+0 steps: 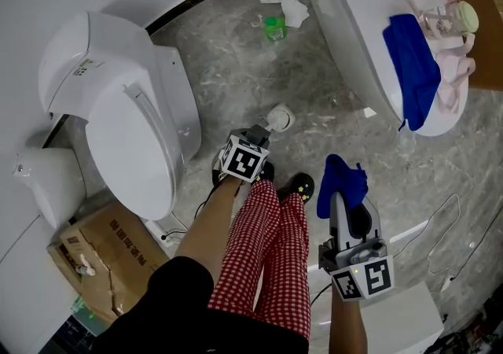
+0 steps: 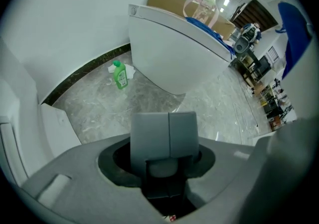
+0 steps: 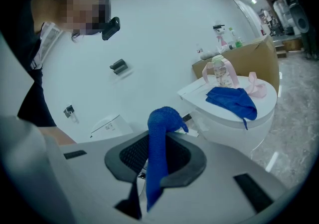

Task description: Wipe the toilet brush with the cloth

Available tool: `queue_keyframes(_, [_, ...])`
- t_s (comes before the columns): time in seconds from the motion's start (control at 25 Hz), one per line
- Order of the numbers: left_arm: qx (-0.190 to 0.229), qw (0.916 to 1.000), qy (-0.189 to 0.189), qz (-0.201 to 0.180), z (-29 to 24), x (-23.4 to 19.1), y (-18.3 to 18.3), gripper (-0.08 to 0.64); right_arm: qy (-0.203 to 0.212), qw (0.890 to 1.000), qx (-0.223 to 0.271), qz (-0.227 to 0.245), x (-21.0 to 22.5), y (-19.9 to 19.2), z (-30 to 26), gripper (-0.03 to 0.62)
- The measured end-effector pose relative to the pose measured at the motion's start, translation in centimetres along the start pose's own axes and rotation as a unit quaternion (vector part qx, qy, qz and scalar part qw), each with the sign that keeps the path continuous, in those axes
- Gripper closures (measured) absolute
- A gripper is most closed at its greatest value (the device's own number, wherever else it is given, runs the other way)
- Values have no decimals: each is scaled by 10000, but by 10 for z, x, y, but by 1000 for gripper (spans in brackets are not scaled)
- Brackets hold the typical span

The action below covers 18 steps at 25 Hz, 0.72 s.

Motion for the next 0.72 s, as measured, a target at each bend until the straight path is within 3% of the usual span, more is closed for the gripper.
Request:
queue_keyframes(0.24, [121, 9999, 109, 51, 18, 1, -3, 379, 31, 10000, 50, 54, -8, 3, 3, 523])
queue_keyframes(0.72, [741, 9962, 152, 439, 70, 5, 12, 379, 211, 9996, 81, 163, -35, 17, 13, 523])
Point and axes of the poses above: the fingertips, and each gripper's own axes: z backward along the fingers, x to its right, y out of its top, the point moved 4 cm from there along z, backward along the fingers, and after that the axes turned 15 degrees about x, right-handed, at the moved point
